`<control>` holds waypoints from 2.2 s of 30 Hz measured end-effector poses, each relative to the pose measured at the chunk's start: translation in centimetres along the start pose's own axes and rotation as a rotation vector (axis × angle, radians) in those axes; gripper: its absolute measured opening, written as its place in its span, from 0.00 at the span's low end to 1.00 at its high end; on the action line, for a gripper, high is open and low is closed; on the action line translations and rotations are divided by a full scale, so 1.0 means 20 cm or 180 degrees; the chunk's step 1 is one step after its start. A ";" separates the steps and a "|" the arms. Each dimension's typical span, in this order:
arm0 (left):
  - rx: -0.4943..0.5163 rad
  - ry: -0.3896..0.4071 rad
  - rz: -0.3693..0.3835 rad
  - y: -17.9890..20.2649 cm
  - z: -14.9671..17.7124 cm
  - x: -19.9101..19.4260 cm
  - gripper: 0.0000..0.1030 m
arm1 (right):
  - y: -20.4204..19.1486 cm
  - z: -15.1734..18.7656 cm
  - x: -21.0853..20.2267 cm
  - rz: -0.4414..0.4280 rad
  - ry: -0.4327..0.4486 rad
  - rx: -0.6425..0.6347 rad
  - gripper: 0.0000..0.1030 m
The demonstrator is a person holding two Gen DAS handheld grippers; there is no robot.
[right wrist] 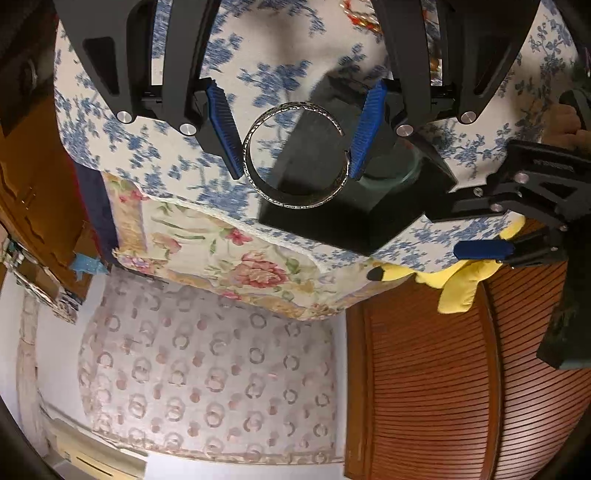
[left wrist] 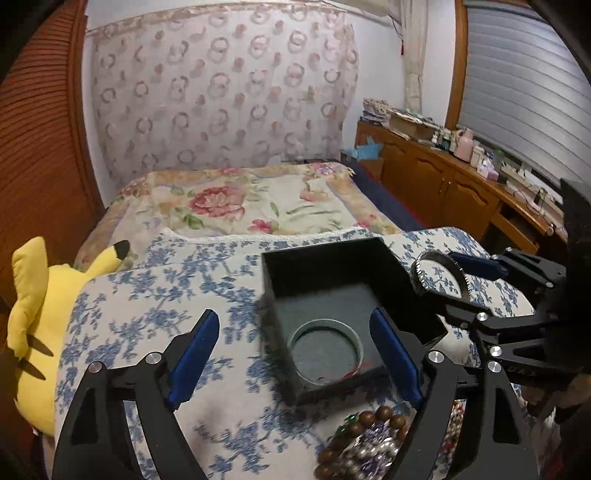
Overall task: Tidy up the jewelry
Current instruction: 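Lower the jade bangle into the black box with left tool while right tool drops the silver bangle in, then grasp the brown wooden bead bracelet with the left tool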
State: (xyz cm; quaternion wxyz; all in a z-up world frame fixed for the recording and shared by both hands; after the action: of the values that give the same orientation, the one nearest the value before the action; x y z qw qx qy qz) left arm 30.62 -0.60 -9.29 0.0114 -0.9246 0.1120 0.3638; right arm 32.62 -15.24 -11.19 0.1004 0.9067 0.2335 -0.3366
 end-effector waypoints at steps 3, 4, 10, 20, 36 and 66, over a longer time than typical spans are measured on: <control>-0.0045 0.0043 -0.0080 -0.06 0.04 -0.04 0.85 | -0.07 -0.01 0.04 -0.0027 -0.0050 -0.0115 0.59; -0.0044 0.0042 -0.0099 -0.07 0.06 -0.06 0.85 | -0.08 -0.01 0.05 -0.0028 -0.0065 -0.0138 0.59; -0.0061 -0.0003 -0.0229 -0.18 0.25 -0.12 0.87 | -0.13 -0.02 0.10 -0.0040 -0.0135 -0.0154 0.59; -0.0122 -0.0106 -0.0172 -0.19 0.42 -0.15 0.87 | -0.15 -0.02 0.10 -0.0031 -0.0123 -0.0125 0.69; 0.0031 -0.0249 0.0177 0.04 0.52 -0.19 0.73 | -0.10 0.39 -0.32 -0.0004 -0.0145 0.0191 0.56; 0.0171 -0.0683 0.0315 0.10 0.45 0.09 0.26 | -0.23 0.73 -0.42 -0.0124 -0.0309 0.0266 0.42</control>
State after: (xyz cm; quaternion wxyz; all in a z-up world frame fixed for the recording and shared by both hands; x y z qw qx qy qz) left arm 25.47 -1.99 -16.93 0.0302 -0.8731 0.1653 0.4577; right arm 16.48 -19.19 -16.84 0.0670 0.8880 0.2316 -0.3915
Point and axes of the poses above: each gripper's, at about its wrist camera, not at the fingertips, and x roughly the way its jaws point, y to its right, z to its underside, the point moved 7 cm from there along x, roughly the way its jaws point, and after that the axes turned 3 degrees about -y, right-handed, at the moved point
